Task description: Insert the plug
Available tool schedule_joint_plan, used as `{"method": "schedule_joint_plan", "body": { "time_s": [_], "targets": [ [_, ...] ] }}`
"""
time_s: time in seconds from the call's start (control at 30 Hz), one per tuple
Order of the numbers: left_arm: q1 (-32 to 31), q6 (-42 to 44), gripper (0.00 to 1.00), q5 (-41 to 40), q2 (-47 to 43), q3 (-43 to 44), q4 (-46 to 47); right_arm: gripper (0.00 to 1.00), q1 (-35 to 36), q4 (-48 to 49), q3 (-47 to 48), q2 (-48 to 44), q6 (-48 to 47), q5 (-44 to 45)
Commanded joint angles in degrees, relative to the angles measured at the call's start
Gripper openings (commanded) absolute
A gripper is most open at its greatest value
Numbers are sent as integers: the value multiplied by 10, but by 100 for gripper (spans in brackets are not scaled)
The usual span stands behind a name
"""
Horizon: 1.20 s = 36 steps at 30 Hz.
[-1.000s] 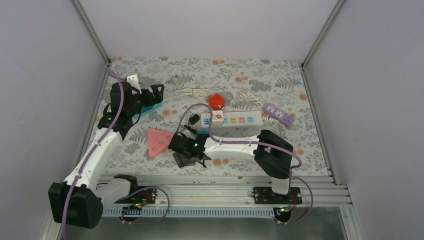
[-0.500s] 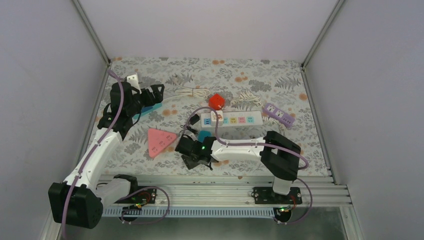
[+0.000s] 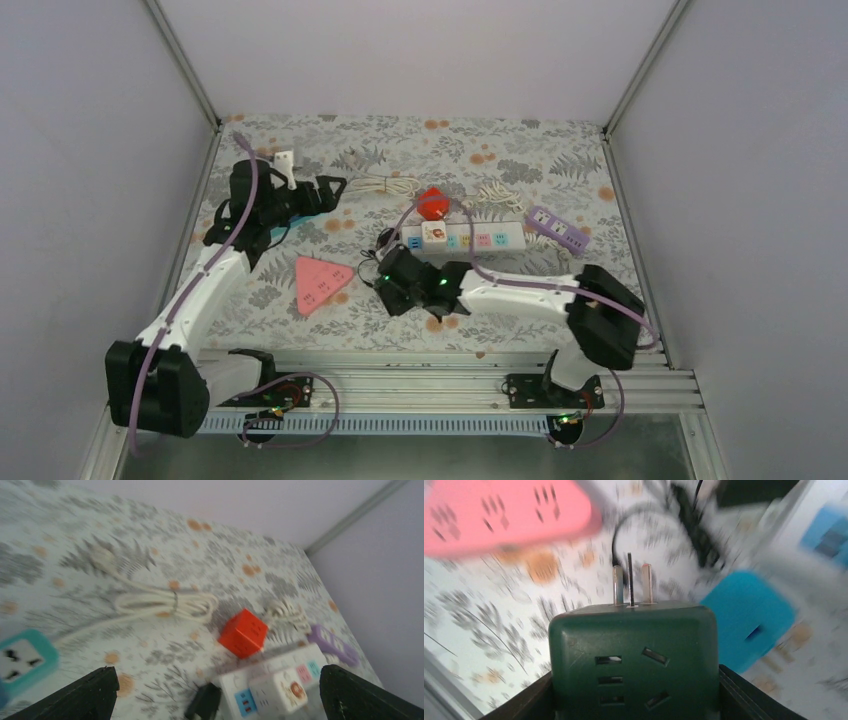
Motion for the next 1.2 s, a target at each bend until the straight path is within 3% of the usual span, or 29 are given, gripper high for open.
{"method": "schedule_joint_plan", "body": {
  "time_s": [0.0, 0.33, 0.57, 0.8, 0.97, 1.17],
  "targets": [
    [0, 22, 100, 164, 33, -4, 33, 53, -44, 128, -24, -98, -71, -11],
    [-3, -58, 100, 381, 52, -19, 102, 55, -117, 299, -56, -158, -229, -68],
    [-11, -80, 100, 418, 66, -29, 66, 55, -121, 334, -39, -149, -287, -97],
    [-56, -42, 99, 404, 85, 1, -6, 57, -121, 338, -25, -134, -328, -106],
    [-71, -32, 89, 357, 98, 22, -50, 60, -121, 327, -10, -129, -331, -96],
    [-76, -40, 58, 340, 93, 43, -70, 61, -121, 320, -16, -139, -330, -75]
  ]
}}
